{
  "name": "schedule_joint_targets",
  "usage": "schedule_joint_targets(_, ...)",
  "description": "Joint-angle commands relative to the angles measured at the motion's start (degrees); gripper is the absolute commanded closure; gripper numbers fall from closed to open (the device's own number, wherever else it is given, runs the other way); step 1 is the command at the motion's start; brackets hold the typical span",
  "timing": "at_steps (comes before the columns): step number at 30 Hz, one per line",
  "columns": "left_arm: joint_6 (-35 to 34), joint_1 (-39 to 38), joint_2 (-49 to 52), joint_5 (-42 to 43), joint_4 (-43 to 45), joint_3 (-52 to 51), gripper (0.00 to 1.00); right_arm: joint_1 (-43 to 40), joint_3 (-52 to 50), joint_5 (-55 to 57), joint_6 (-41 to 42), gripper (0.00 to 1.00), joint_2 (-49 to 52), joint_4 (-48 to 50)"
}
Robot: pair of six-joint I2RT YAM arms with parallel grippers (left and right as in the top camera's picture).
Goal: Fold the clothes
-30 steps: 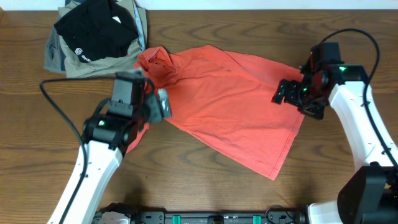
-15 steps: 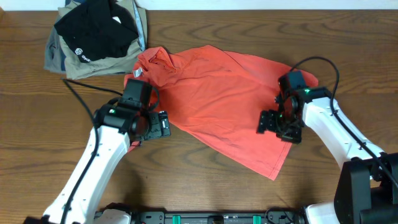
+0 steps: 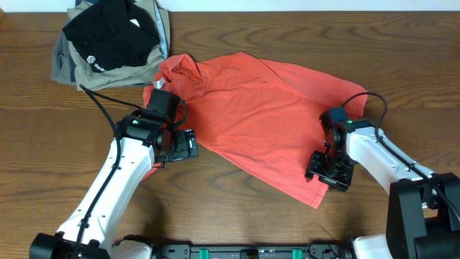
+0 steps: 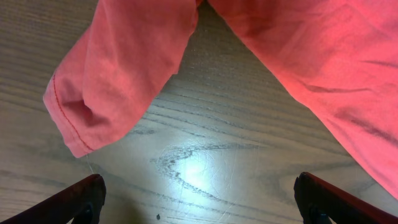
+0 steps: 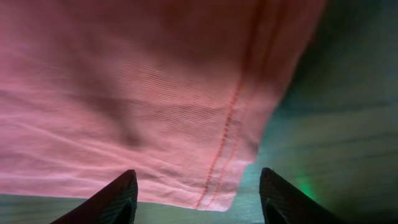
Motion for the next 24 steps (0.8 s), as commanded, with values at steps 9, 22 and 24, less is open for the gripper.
schedule_joint_targets(9, 0.7, -0.1, 0.1, -0.7, 0.1, -1.0, 0.02, 1.6, -5.2, 1.6, 4.7, 0.32, -0.5, 0.7)
schedule_joint_targets(22, 0.7, -0.1, 0.1, -0.7, 0.5, -1.0, 0.02, 4.2, -6.4, -1.6, 4.9, 0.53, -0.5, 2.2)
schedule_joint_targets(24, 0.7, -0.1, 0.1, -0.7, 0.5, -1.0, 0.02, 4.5, -6.4, -1.6, 4.9, 0.78, -0.5, 2.2)
